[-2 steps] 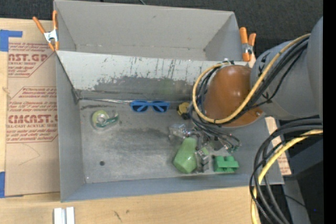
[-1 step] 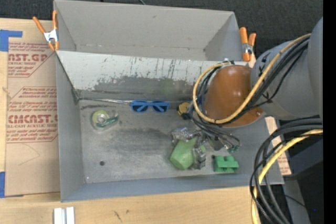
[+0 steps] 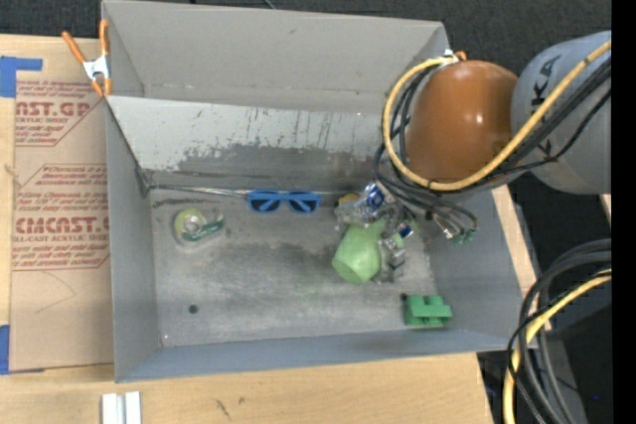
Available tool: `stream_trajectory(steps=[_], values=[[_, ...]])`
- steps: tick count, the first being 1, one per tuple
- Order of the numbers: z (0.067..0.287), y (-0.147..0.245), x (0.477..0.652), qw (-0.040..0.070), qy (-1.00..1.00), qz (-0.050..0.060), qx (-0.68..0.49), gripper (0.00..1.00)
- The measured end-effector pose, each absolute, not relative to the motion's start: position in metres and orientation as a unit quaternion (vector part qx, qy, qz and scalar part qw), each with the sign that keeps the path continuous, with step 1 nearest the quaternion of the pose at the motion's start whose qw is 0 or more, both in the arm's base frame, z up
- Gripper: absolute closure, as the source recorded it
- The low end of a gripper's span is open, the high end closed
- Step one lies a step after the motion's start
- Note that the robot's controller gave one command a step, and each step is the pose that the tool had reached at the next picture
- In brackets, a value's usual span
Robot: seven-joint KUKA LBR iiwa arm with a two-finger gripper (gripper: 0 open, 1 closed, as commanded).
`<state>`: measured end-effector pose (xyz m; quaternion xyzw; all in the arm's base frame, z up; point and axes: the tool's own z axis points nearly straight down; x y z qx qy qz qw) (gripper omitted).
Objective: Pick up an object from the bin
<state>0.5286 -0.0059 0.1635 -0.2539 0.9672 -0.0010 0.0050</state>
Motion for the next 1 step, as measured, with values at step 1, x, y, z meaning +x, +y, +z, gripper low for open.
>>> stream_trajectory(steps=[1], values=[[0.3109,-0.0176,0.5545,0.005,0.929,-0.002,-0.369,1.00]])
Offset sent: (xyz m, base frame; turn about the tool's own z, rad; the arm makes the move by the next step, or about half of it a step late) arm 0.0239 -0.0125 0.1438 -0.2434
